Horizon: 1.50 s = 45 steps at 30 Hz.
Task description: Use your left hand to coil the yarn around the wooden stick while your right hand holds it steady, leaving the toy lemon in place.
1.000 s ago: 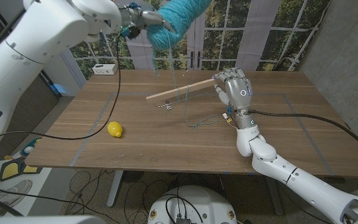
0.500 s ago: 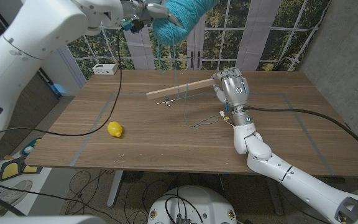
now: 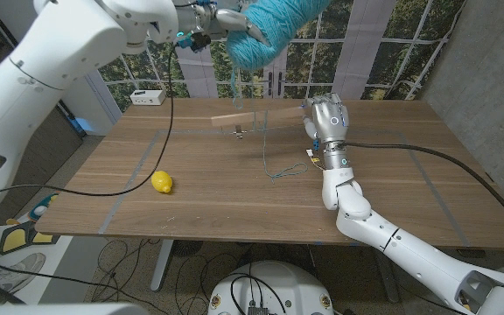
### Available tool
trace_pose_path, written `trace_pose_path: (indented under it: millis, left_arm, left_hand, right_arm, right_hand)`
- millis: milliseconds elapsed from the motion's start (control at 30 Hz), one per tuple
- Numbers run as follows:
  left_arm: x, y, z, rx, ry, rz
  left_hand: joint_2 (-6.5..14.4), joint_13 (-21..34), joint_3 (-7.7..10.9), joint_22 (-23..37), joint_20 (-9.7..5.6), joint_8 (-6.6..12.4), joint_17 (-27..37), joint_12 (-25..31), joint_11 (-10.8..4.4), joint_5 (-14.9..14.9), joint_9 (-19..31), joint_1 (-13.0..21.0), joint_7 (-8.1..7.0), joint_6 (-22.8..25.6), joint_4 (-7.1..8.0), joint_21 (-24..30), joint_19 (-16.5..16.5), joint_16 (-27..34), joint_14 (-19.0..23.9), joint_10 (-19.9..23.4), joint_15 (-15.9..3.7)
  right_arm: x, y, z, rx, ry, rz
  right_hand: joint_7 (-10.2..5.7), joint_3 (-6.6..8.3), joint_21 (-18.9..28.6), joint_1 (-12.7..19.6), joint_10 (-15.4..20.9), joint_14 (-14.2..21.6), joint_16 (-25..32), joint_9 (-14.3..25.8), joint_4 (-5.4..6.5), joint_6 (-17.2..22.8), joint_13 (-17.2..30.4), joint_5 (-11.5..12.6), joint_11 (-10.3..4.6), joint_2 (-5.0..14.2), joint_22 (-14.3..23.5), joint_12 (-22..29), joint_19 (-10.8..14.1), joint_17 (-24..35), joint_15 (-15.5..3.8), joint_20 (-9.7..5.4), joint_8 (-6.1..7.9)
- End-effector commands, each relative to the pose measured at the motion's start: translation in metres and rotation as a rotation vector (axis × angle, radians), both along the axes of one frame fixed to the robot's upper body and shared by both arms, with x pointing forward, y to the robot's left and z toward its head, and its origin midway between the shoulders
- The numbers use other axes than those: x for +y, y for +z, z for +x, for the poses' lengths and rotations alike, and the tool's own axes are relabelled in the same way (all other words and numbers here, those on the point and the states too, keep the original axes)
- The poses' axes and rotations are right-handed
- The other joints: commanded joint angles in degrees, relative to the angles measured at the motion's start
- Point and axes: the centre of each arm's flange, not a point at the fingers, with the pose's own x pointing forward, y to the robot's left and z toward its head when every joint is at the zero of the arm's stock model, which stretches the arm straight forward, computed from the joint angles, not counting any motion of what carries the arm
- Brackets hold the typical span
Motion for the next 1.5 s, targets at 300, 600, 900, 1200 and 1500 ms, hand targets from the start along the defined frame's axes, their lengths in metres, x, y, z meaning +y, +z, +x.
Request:
trace_pose_path:
  millis: [300,600,900,1200,1500]
  left_arm:
    - [0.001,-0.047,0.016,0.066,-0.103,0.006]
    - [0.005,-0.077,0.028,0.103,-0.119,-0.011]
    - [0.02,-0.097,0.029,0.059,-0.041,-0.019]
    - [0.038,-0.114,0.03,0.02,0.052,-0.063]
    - [0.041,-0.133,0.034,-0.068,0.135,-0.101]
  left_hand:
    - [7.76,8.19,8.33,0.08,-0.12,0.32,0.31,-0.26,-10.02,0.25,0.13,7.06,-2.73,8.5,7.65,0.69,0.47,0.25,9.14,10.81,-10.5]
    - [7.71,8.38,8.42,0.04,-0.18,0.2,0.39,-0.4,-9.96,0.24,0.16,7.02,-2.71,8.41,7.67,0.85,0.38,0.23,9.2,10.88,-10.53]
    - [7.7,8.35,8.48,0.01,-0.11,0.19,0.51,-0.57,-10.16,0.23,0.34,6.94,-2.78,8.37,7.73,0.95,0.23,0.15,9.03,11.06,-10.43]
    - [7.67,8.52,8.52,-0.03,-0.12,0.18,0.53,-0.82,-10.15,0.22,0.49,6.83,-2.76,8.46,7.78,1.07,0.09,0.01,8.88,10.9,-10.57]
    - [7.71,8.51,8.59,-0.06,-0.17,0.05,0.57,-1.03,-10.14,0.23,0.44,6.72,-2.91,8.47,7.85,1.12,-0.1,-0.06,8.87,10.92,-10.52]
  right_arm:
    - [-0.011,0.012,0.01,-0.02,-0.089,0.219]
    - [-0.018,0.017,0.009,-0.027,-0.096,0.298]
    - [-0.024,0.022,0.007,-0.026,-0.093,0.382]
    - [-0.03,0.025,0.007,-0.01,-0.09,0.466]
    - [-0.037,0.029,0.007,0.019,-0.094,0.539]
  right_hand:
    - [3.04,0.37,0.81,4.63,7.3,3.26,0.12,-0.85,-0.8,9.45,-0.91,1.78,2.78,2.47,0.06,-0.14,0.96,-1.12,-6.98,1.36,-0.56]
    - [4.1,1.12,0.88,5.11,8.25,6.56,1.03,-0.75,-1.32,9.83,-1.18,2.56,4.54,2.12,-0.01,-0.15,1.56,-1.73,-6.4,2.38,-0.91]
    - [5.21,1.79,0.83,5.35,8.66,7.68,1.39,-0.67,-1.67,9.86,-1.31,2.63,5.13,1.93,-0.02,-0.3,1.75,-1.9,-5.63,3.09,-1.22]
    - [6.8,2.79,1.09,5.91,9.74,9.78,2.16,-0.46,-2.27,10.08,-1.29,2.41,5.93,1.37,0.03,-0.14,2.69,-2.09,-4.44,4.06,-1.54]
    - [8.07,3.36,1.3,6.5,10.3,10.95,3.75,-0.35,-2.6,10.39,-1.1,1.87,7.04,1.12,0.09,-0.01,3.28,-0.74,-3.17,4.71,-1.78]
